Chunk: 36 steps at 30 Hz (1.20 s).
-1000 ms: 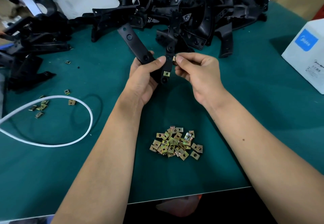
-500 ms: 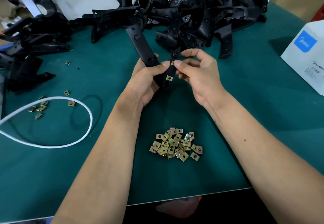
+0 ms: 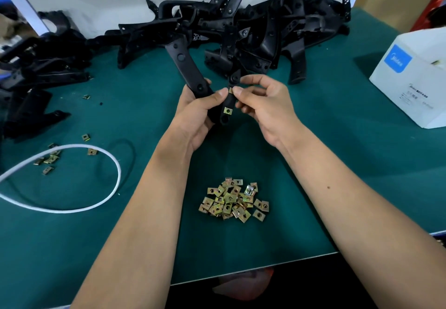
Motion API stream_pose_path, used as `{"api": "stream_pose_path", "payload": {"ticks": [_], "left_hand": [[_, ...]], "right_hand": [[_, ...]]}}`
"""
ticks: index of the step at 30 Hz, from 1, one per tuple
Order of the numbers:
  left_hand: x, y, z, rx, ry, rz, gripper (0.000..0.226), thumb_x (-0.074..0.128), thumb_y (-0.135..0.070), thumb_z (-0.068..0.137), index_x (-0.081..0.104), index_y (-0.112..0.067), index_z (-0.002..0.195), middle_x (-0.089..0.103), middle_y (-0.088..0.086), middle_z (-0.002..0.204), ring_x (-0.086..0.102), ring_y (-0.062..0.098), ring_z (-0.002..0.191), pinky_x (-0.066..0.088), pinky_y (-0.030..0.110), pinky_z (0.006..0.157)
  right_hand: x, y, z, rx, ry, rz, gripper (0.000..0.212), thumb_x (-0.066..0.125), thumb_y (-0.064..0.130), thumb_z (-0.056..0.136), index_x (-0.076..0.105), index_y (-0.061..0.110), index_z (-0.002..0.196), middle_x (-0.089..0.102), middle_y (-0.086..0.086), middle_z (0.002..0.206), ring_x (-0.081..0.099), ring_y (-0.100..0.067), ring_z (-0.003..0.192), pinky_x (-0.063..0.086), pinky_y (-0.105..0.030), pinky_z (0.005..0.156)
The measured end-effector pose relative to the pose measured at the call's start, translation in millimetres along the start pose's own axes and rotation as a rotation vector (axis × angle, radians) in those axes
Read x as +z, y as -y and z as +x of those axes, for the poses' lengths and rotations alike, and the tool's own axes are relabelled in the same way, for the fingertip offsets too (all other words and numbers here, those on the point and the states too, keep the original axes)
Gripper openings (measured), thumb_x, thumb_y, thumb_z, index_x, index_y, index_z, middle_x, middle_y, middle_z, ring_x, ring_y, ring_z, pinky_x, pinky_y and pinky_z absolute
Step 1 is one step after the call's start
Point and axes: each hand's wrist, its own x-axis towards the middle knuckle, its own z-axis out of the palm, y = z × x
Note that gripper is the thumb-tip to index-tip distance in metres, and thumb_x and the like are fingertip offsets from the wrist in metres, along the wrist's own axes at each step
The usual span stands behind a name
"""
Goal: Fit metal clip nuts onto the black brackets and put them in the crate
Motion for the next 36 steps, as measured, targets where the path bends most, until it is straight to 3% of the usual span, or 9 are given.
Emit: {"api": "stream_pose_path", "payload": {"ticks": [7, 9, 11, 14, 18, 22, 27, 31, 36], "left_hand": [[17.7, 3.0, -4.2, 0.058, -0.005, 0.127, 0.034, 0.070, 0.002, 0.092, 0.048, -0.017, 0.110, 0.072, 0.001, 0.086, 0.072, 0.021, 0.085, 0.057, 0.036, 0.069], [35.1, 2.8, -6.1, 0.121, -0.046, 0.222, 0.038, 0.072, 0.004, 0.090, 0.049, -0.009, 0.118, 0.072, 0.009, 0.094, 0.071, 0.028, 0.093, 0.060, 0.044, 0.079], [60.8, 2.3, -8.3, 0.202, -0.076, 0.319, 0.048, 0.075, 0.006, 0.086, 0.047, 0.000, 0.125, 0.068, 0.023, 0.106, 0.069, 0.037, 0.101, 0.057, 0.055, 0.095], [112.3, 7.4, -12.3, 0.319, -0.032, 0.454, 0.049, 0.080, 0.000, 0.080, 0.049, -0.010, 0.117, 0.067, 0.020, 0.109, 0.070, 0.031, 0.098, 0.059, 0.051, 0.092], [212.8, 42.0, -33.6, 0.410, 0.198, 0.491, 0.050, 0.075, -0.005, 0.081, 0.041, -0.015, 0.115, 0.066, -0.001, 0.087, 0.069, 0.020, 0.082, 0.061, 0.048, 0.082], [311.6, 95.9, -81.0, 0.416, 0.517, 0.550, 0.041, 0.062, -0.001, 0.087, 0.039, -0.015, 0.118, 0.061, -0.007, 0.083, 0.061, 0.008, 0.072, 0.054, 0.031, 0.069], [395.8, 190.3, -155.7, 0.196, 0.895, 0.683, 0.042, 0.071, -0.007, 0.082, 0.045, -0.016, 0.113, 0.067, -0.003, 0.093, 0.066, 0.019, 0.088, 0.053, 0.035, 0.075], [413.2, 275.0, -196.3, -0.241, 1.004, 0.758, 0.045, 0.079, -0.015, 0.079, 0.053, -0.022, 0.114, 0.067, -0.005, 0.104, 0.064, 0.018, 0.101, 0.048, 0.027, 0.078], [394.8, 335.6, -210.3, -0.588, 1.058, 0.932, 0.081, 0.081, -0.026, 0.078, 0.039, -0.020, 0.147, 0.048, -0.008, 0.123, 0.051, 0.017, 0.113, 0.043, 0.031, 0.096]], "right_hand": [[-14.4, 14.4, -12.8, -0.138, -0.059, -0.158, 0.019, 0.066, 0.003, 0.096, 0.066, 0.005, 0.116, 0.074, -0.008, 0.074, 0.069, -0.018, 0.065, 0.052, -0.025, 0.059], [-20.1, 21.9, -20.6, -0.185, -0.124, -0.212, 0.017, 0.066, 0.012, 0.097, 0.067, 0.008, 0.114, 0.074, -0.008, 0.073, 0.071, -0.019, 0.065, 0.055, -0.030, 0.062], [-30.0, 32.2, -28.9, -0.214, -0.218, -0.270, 0.024, 0.065, 0.025, 0.098, 0.067, 0.016, 0.119, 0.075, -0.011, 0.076, 0.073, -0.022, 0.069, 0.060, -0.040, 0.071], [-61.1, 46.3, -43.3, -0.244, -0.421, -0.300, 0.032, 0.064, 0.034, 0.097, 0.065, 0.020, 0.126, 0.074, -0.015, 0.079, 0.072, -0.024, 0.076, 0.058, -0.047, 0.087], [-142.4, 69.1, -74.2, -0.269, -0.738, -0.227, 0.032, 0.076, 0.034, 0.088, 0.068, 0.018, 0.116, 0.075, -0.003, 0.074, 0.072, -0.014, 0.077, 0.058, -0.045, 0.089], [-246.1, 78.0, -134.2, -0.297, -1.013, -0.110, 0.034, 0.086, 0.023, 0.077, 0.069, 0.010, 0.102, 0.076, -0.013, 0.075, 0.067, -0.019, 0.067, 0.059, -0.038, 0.074], [-366.5, 50.6, -248.9, -0.180, -1.316, -0.093, 0.031, 0.085, 0.010, 0.082, 0.066, 0.005, 0.105, 0.073, -0.003, 0.064, 0.066, -0.015, 0.056, 0.054, -0.027, 0.056], [-428.2, -2.2, -327.6, 0.252, -1.502, -0.266, 0.036, 0.091, 0.029, 0.076, 0.073, 0.007, 0.098, 0.076, -0.011, 0.081, 0.071, -0.023, 0.072, 0.059, -0.035, 0.071], [-458.2, -62.6, -369.1, 0.678, -1.504, -0.540, 0.042, 0.093, 0.036, 0.072, 0.056, 0.019, 0.059, 0.057, 0.002, 0.059, 0.069, -0.026, 0.077, 0.051, -0.031, 0.068]]}}
